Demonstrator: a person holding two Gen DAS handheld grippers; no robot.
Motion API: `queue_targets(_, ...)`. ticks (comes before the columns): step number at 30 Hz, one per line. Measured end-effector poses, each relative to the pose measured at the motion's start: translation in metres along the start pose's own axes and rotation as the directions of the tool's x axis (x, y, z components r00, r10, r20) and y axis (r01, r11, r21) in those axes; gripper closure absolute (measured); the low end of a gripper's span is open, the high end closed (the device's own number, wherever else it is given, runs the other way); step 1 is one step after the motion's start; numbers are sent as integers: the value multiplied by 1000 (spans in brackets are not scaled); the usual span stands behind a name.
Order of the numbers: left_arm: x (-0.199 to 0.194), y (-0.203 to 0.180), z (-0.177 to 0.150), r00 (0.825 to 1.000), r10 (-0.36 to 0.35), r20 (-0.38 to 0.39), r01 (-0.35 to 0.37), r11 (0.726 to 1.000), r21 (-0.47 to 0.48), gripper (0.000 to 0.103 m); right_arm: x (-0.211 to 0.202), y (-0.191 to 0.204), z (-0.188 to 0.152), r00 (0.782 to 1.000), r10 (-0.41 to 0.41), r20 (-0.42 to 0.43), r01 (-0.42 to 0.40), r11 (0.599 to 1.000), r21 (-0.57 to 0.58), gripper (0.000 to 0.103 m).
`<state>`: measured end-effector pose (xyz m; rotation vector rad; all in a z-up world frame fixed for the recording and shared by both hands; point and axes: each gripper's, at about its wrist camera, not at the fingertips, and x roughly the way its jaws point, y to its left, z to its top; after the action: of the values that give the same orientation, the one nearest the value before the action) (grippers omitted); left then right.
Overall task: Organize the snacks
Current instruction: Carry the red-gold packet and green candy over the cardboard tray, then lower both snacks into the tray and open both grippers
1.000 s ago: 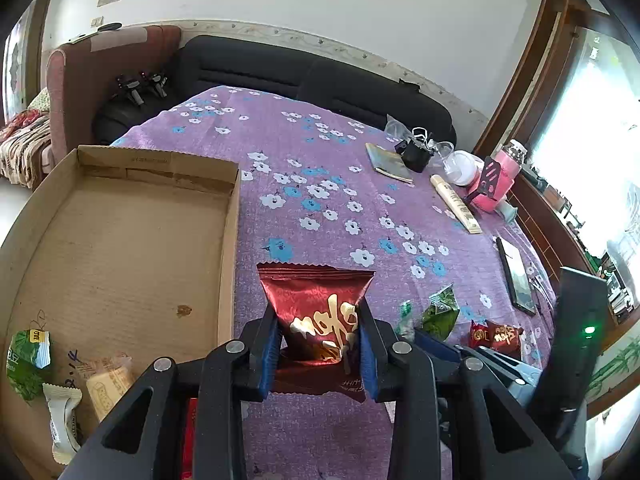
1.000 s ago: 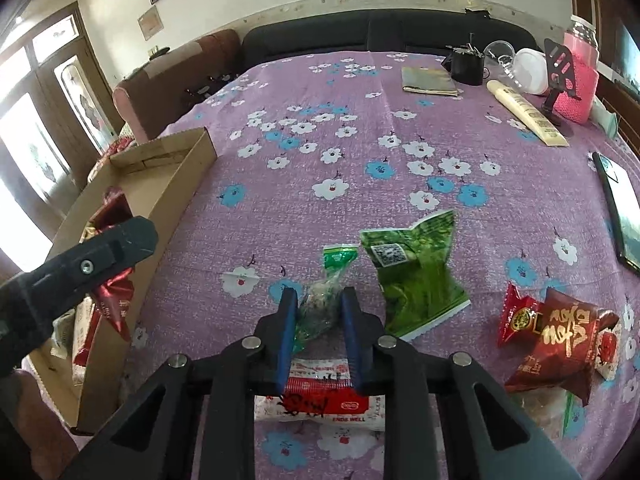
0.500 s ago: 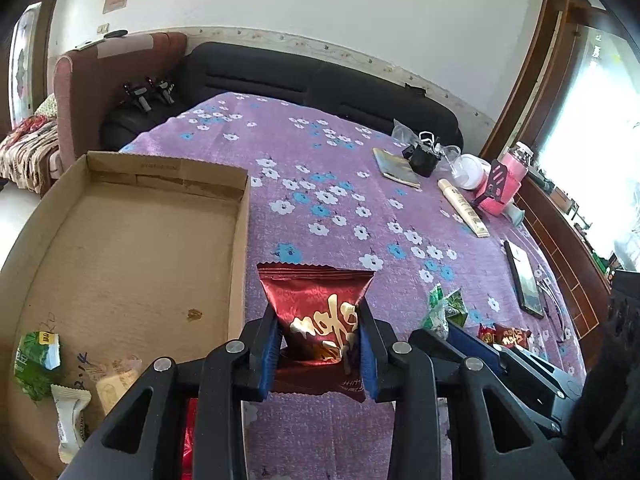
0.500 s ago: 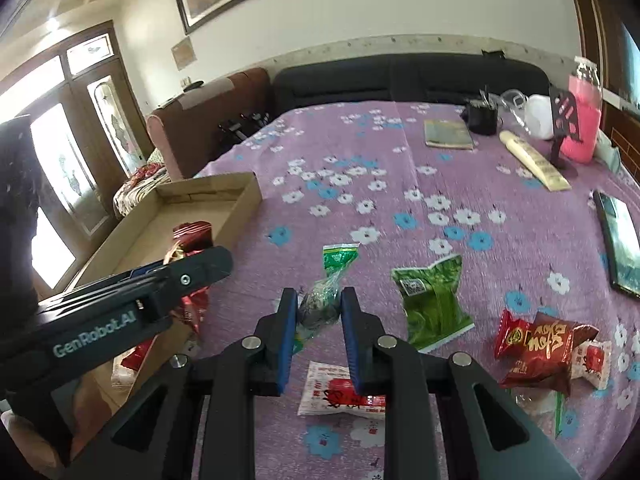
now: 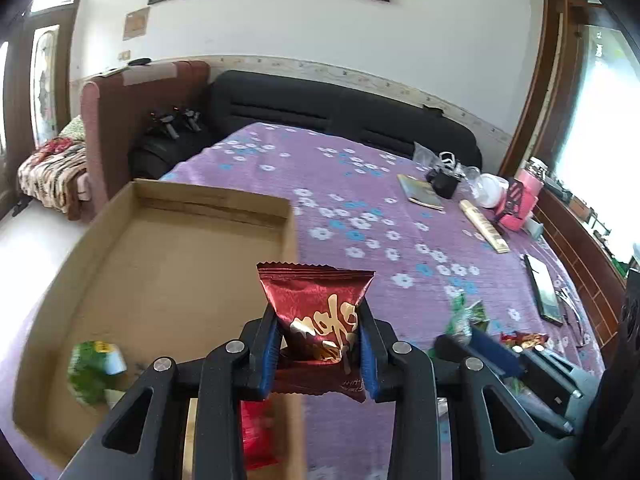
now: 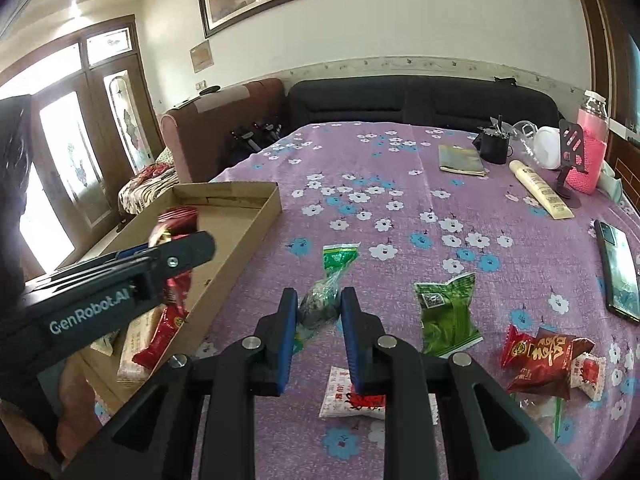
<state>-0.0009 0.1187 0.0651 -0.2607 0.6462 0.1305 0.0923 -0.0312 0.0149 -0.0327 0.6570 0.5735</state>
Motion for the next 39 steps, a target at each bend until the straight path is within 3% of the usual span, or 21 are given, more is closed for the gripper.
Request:
queue_targets(9, -12, 51, -7, 996, 93, 11, -92, 994, -58, 68, -5, 26, 9, 998, 56, -22, -57, 998, -25, 82)
queue_targets(18, 1, 83, -15, 985, 172, -32, -175, 978, -116, 68, 16, 79, 27, 990, 130, -61, -133, 989, -57, 82)
queue_targets(23, 4, 86, -17, 981, 191, -46, -195, 972, -131, 68, 38, 97, 30, 990, 122, -75, -126, 991, -50, 82)
queue_targets(39, 3, 82, -18, 960, 277, -27, -279, 956, -96, 67, 70, 92, 24, 981, 154, -116, -156, 988, -8, 81)
